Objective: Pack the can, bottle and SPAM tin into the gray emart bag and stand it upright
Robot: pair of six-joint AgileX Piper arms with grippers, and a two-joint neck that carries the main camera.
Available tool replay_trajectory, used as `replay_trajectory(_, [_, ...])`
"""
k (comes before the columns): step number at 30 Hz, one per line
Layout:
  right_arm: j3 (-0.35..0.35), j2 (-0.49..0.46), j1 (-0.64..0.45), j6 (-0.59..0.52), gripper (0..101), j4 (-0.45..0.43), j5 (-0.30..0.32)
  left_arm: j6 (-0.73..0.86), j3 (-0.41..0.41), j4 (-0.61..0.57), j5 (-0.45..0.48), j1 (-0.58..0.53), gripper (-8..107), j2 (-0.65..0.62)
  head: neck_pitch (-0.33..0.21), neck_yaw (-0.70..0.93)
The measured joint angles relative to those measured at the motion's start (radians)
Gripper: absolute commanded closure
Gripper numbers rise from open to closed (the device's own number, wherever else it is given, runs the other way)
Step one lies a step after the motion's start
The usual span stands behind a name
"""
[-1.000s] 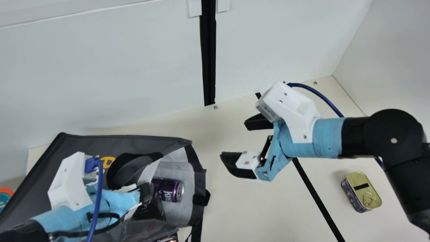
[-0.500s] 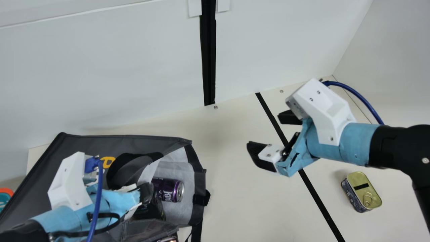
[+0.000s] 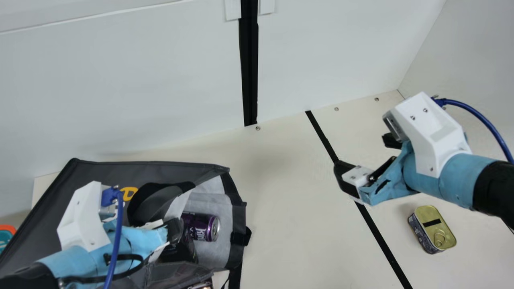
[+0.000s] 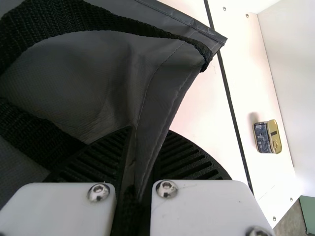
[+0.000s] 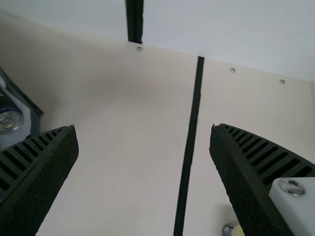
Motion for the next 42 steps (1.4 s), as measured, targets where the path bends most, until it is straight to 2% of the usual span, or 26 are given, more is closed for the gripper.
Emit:
replay_trajectory(10, [-0.025,-0.033,-0.017,0.117,6,-0.168,0.046,0.000,0.000,0.000,0.000,0.000,107,0.000,0.000,0.000])
replay_trajectory(20, [-0.053,-0.054,-0.043,0.186,6,-0.274,0.099,0.000,0.000,0.000,0.000,0.000,107,0.000,0.000,0.002])
replay_trajectory(25, [-0.073,-0.062,-0.065,0.203,6,-0.302,0.135,0.000,0.000,0.000,0.000,0.000,107,0.000,0.000,0.000])
replay_trajectory(42, [-0.046,-0.087,-0.175,0.182,6,-0.360,0.135,0.000,0.000,0.000,0.000,0.000,107,0.000,0.000,0.002])
